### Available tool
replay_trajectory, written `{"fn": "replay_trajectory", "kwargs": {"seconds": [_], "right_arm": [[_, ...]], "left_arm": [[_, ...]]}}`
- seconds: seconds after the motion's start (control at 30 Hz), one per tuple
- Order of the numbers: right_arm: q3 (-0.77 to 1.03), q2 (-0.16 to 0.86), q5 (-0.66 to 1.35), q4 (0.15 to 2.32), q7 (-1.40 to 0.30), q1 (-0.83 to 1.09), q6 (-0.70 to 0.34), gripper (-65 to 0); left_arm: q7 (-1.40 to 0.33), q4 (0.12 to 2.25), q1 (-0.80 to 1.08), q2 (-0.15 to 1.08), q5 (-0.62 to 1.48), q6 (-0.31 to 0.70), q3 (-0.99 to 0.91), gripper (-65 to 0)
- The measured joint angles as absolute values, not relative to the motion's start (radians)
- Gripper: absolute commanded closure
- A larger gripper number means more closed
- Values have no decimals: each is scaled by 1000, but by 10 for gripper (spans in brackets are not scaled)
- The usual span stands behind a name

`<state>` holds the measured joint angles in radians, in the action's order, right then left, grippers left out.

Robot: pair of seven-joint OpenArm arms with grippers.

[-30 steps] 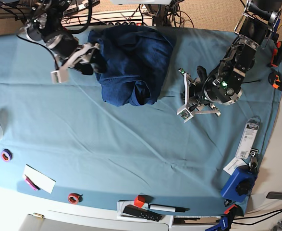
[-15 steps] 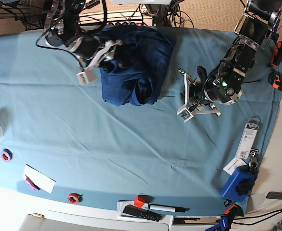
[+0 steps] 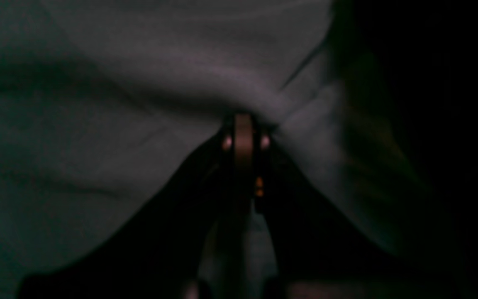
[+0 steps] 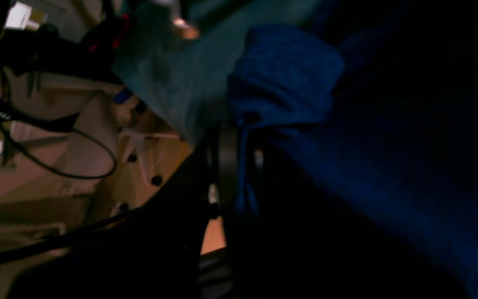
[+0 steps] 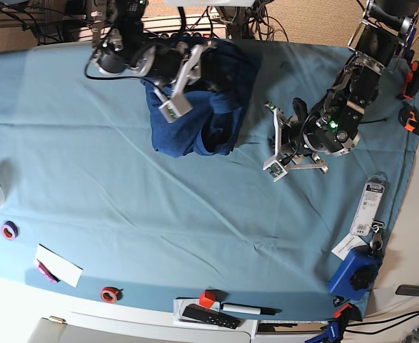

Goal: Layout the t-shirt on the table in an organized manner, then fold the t-shirt properly
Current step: 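Grasp the bundle edge again with the right gripper and fold it over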

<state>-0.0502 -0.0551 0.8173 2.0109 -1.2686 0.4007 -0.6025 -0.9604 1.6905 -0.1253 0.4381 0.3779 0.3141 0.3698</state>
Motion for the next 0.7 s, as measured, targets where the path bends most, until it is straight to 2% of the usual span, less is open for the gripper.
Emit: {"fn": "replay_trajectory", "kwargs": {"seconds": [0.33, 0.37, 0.47, 0.5, 0.7], "right_arm": [[-125, -53, 815, 2011, -1277, 401, -608, 0], [-125, -53, 815, 2011, -1293, 398, -624, -24], [-126, -53, 817, 2011, -1343, 379, -633, -251], [-126, -53, 818, 2011, -1346, 372, -636, -283], [-128, -53, 942, 2011, -1351, 340, -660, -285]], "left_arm": [[-960, 1691, -125, 438, 378, 314, 370, 0], [-960, 1691, -125, 438, 378, 314, 370, 0], [-960, 1691, -125, 438, 378, 314, 370, 0], [-960, 1691, -125, 438, 378, 314, 370, 0], [-956, 1691, -125, 438, 377, 314, 370, 0]]}}
